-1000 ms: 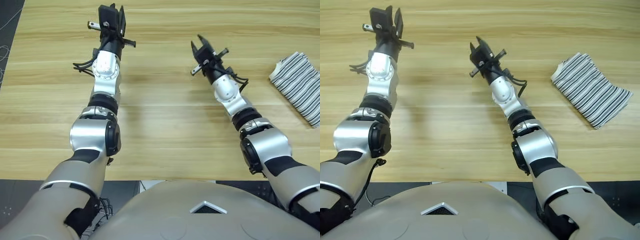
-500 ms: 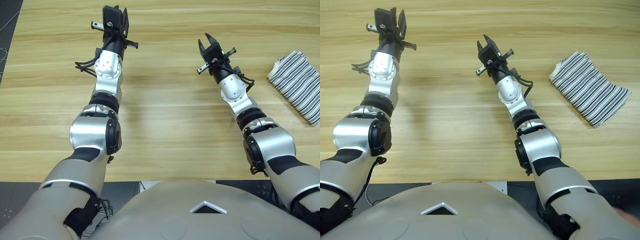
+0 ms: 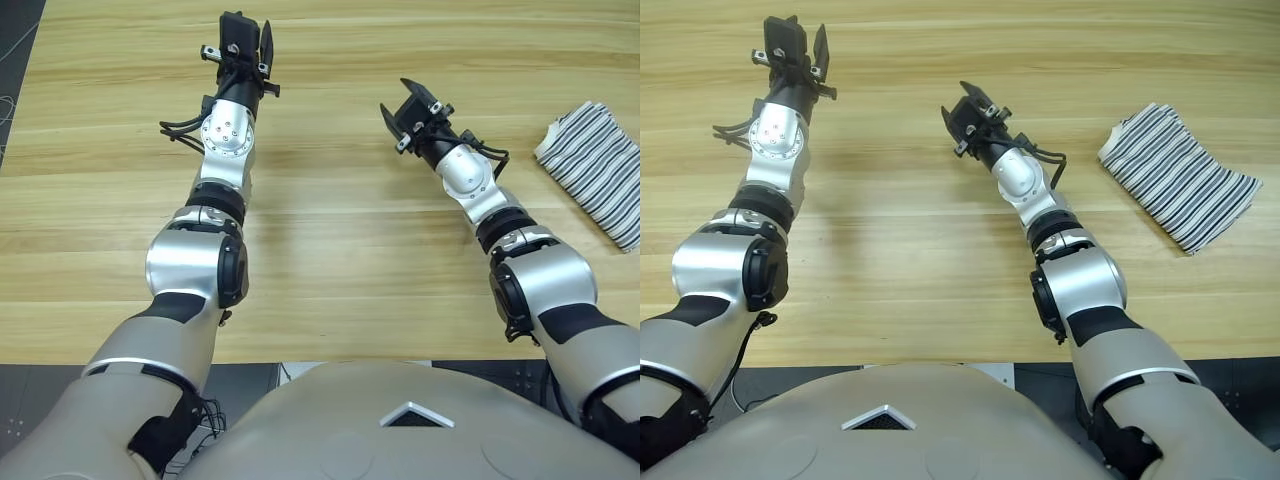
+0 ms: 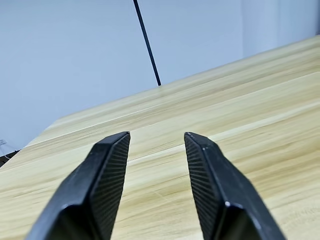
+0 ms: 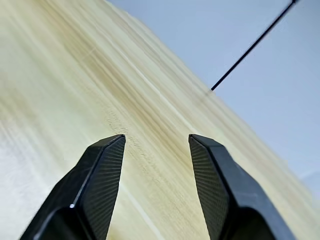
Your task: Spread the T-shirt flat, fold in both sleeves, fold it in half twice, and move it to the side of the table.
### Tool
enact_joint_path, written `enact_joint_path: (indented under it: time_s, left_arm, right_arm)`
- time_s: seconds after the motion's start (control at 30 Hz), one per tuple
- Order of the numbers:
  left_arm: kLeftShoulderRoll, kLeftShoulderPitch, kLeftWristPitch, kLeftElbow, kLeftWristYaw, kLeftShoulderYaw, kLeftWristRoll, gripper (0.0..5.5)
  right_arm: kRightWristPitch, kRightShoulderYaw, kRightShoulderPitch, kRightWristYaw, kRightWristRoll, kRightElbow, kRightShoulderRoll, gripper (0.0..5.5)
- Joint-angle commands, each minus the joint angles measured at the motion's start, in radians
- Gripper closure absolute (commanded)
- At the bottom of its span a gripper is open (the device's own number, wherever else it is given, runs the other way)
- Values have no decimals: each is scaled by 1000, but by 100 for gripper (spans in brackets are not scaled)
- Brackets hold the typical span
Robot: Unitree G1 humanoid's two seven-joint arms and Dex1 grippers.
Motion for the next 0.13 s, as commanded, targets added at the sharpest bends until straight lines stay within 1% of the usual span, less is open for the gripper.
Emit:
enact_joint_path:
  time_s: [0.03,0.07,0.13]
  left_arm:
    - [-6,-25,13,-1,38,-46,53,310]
    - [-8,-26,17,0,44,-61,69,310]
    - [-13,-25,27,3,53,-83,93,310]
  right_arm:
    - [-15,-4,-7,3,-2,-7,-19,289]
    - [-24,22,-9,-34,-39,-10,-30,289]
    - [-40,27,-6,-46,-47,-15,-35,289]
